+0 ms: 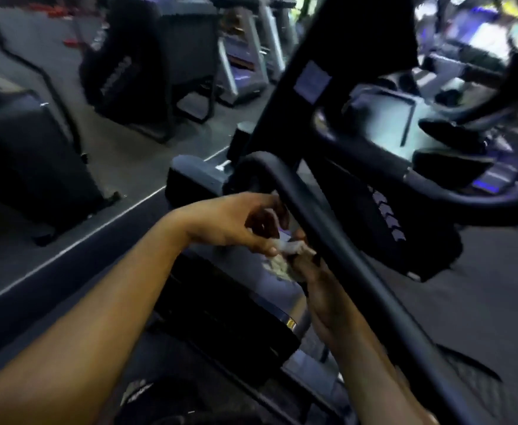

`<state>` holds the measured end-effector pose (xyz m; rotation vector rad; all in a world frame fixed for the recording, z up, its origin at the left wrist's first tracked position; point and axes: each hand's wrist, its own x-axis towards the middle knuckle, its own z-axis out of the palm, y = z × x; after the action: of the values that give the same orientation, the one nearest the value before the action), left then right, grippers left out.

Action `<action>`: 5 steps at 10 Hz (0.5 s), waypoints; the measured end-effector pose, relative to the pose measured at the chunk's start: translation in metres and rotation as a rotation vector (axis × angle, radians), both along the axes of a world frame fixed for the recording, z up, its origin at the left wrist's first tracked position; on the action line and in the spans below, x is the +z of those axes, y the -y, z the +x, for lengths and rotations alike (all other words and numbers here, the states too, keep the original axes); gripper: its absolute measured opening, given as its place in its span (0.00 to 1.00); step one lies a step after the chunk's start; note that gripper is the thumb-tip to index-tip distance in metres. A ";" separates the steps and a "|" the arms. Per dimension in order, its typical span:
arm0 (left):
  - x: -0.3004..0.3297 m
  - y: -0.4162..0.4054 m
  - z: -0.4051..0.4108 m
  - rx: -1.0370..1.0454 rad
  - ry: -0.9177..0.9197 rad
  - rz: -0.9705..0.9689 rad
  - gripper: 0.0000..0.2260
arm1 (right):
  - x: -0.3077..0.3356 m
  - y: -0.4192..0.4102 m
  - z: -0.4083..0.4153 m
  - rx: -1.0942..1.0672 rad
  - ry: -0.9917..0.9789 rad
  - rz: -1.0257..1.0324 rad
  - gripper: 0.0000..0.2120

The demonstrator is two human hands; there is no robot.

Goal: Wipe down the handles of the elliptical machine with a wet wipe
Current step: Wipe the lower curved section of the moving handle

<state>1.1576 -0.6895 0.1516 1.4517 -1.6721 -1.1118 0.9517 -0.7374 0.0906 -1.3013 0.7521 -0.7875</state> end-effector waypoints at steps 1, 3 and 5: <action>-0.010 0.005 0.011 -0.068 -0.085 -0.022 0.17 | -0.007 -0.021 0.020 -0.161 -0.010 0.041 0.09; -0.043 0.009 0.057 -0.144 -0.471 -0.006 0.16 | -0.009 -0.054 0.080 -0.370 0.214 0.061 0.17; -0.016 0.006 0.072 -0.421 -0.530 0.002 0.17 | 0.022 -0.100 0.109 -0.638 0.251 -0.077 0.04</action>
<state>1.2296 -0.6952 0.1357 0.7155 -1.6072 -1.5592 1.0603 -0.6378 0.1123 -1.0006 0.9501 -1.4734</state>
